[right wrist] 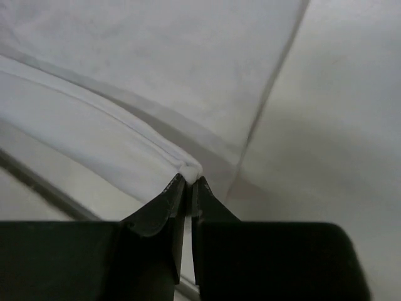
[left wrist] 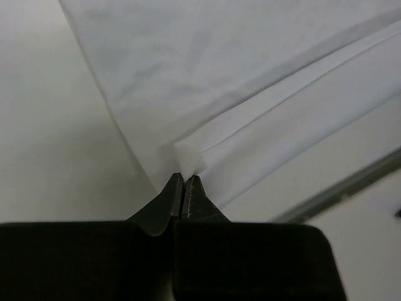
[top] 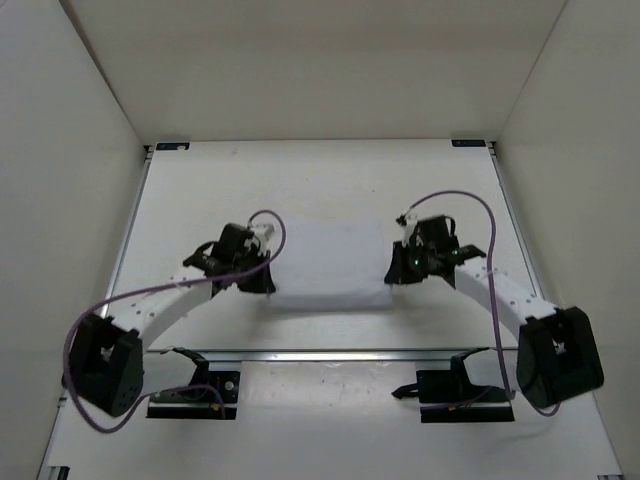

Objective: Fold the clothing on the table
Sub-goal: Flatten the skirt out, then fold the skirt

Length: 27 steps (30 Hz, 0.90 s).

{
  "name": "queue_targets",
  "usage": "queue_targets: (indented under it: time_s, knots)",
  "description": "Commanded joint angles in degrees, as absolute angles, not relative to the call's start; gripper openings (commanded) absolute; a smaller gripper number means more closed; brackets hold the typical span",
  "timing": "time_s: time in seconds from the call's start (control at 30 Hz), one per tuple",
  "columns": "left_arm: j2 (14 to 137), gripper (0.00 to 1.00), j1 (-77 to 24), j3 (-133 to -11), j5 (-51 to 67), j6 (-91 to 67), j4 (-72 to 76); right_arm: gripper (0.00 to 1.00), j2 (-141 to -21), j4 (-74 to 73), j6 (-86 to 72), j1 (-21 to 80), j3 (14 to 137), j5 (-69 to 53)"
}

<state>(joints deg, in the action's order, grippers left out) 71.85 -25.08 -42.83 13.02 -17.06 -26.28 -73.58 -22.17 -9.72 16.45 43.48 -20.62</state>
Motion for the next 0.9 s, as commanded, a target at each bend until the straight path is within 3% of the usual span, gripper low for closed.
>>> queue_targets:
  time_s: [0.0, 0.2, 0.37, 0.57, 0.73, 0.8, 0.87]
  knots:
    - [56.7, 0.00, -28.1, -37.6, 11.3, -23.0, -30.7, 0.00, -61.3, -19.5, -17.3, 21.3, 37.5, -20.3]
    - [52.5, 0.00, -21.8, -34.9, 14.5, -23.8, -32.3, 0.00, -57.2, -17.2, -22.1, 21.4, 33.0, -25.4]
    - [66.1, 0.00, -21.3, -41.9, 16.4, -22.5, -25.2, 0.00, -67.2, -16.2, -16.7, 15.1, 42.8, -25.6]
    - [91.7, 0.00, -16.3, -76.2, 17.0, -15.3, -27.9, 0.00, -89.1, -23.4, -8.0, 9.8, 78.6, -24.9]
    - [103.5, 0.00, -16.5, -118.5, 9.0, -8.9, -38.3, 0.01, -99.0, -29.4, -4.5, 10.3, 114.2, -19.3]
    - [102.3, 0.00, -16.6, -122.6, 7.6, -8.2, -36.4, 0.00, -100.2, -29.4, -4.3, 9.9, 119.5, -18.5]
    - [98.1, 0.00, -15.4, -118.8, 9.0, -9.0, -31.6, 0.00, -97.6, -27.5, -3.4, 9.8, 118.9, -17.6]
